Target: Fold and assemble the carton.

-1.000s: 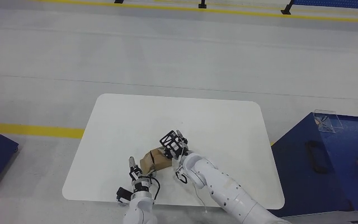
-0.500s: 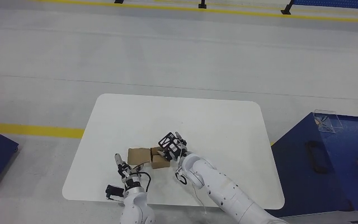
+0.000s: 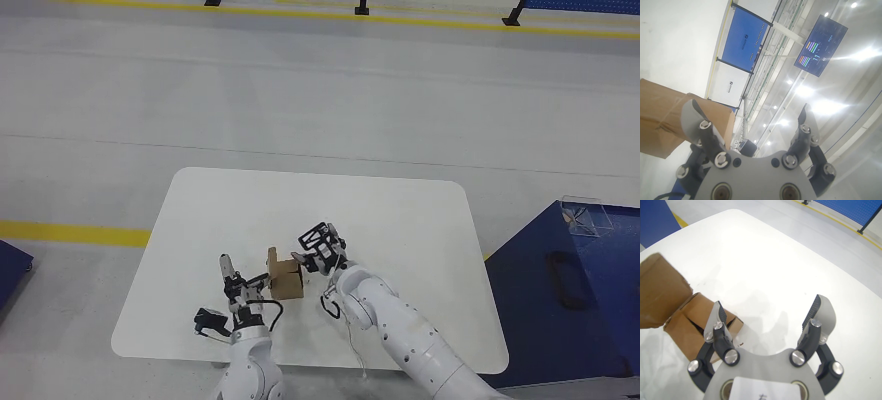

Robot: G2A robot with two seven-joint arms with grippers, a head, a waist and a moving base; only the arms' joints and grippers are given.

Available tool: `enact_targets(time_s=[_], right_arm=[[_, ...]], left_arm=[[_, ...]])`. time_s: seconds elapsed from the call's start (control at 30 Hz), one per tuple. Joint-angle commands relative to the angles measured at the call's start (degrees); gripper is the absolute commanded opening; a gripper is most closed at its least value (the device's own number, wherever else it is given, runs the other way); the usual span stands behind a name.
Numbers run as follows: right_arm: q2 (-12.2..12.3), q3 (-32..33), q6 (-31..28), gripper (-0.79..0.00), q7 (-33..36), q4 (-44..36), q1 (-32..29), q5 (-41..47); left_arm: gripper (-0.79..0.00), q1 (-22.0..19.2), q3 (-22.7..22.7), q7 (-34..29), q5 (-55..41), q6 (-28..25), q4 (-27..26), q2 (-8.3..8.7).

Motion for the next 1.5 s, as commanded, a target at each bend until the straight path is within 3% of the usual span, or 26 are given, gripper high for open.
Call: enact_targets(time_s=[0.0,0.2,0.4,0.7,0.8,1.0,1.13,1.27,1.4,1.47], right_arm=[[0.68,2.69,-0.33,0.000,0.63,-1.06,-0.72,0.38],[2.27,8.37,-3.56,0.000,2.70,-4.72,-3.69,1.85],[2.70,10.15,-4.43,0.000,2.98,-6.59,-5.70,1.56],[2.75,11.56,-5.26,0.000,3.10,-7.62,-6.53,3.13],[2.75,11.56,-5.26,0.000,3.10,-7.62,-6.53,3.13],[2.76,11.52,-5.27,0.000,3.08,-7.64,-6.68,2.97],[3.00,11.33,-2.58,0.000,1.64,-10.29,-8.63,-1.93],[3.09,11.72,-2.53,0.000,2.42,-12.82,-10.09,-2.39],[2.99,11.54,-2.43,0.000,3.45,-13.23,-10.40,-3.13],[2.81,11.21,-2.23,0.000,4.10,-12.48,-10.03,-3.19]], left_arm=[[0.000,-0.76,0.37,-0.20,-0.71,3.05,0.31,-0.30],[0.000,-2.44,1.18,-0.28,-1.81,10.56,1.59,-1.13],[0.000,-1.17,2.08,-3.07,-6.36,14.07,-0.56,-1.80],[0.000,4.45,0.61,-7.62,-8.86,16.35,-10.36,-1.65],[0.000,6.92,-1.22,-14.25,-10.84,20.18,-15.01,-0.98],[0.000,6.92,-1.22,-14.25,-10.84,20.18,-15.01,-0.98],[0.000,6.92,-1.22,-14.25,-10.84,20.18,-15.01,-0.98],[0.000,7.38,-1.06,-16.91,4.42,23.35,-15.25,-0.04],[0.000,6.54,-0.51,-22.84,22.92,38.49,-15.25,1.41],[0.000,6.63,-0.76,-24.69,28.70,43.12,-15.46,1.93]])
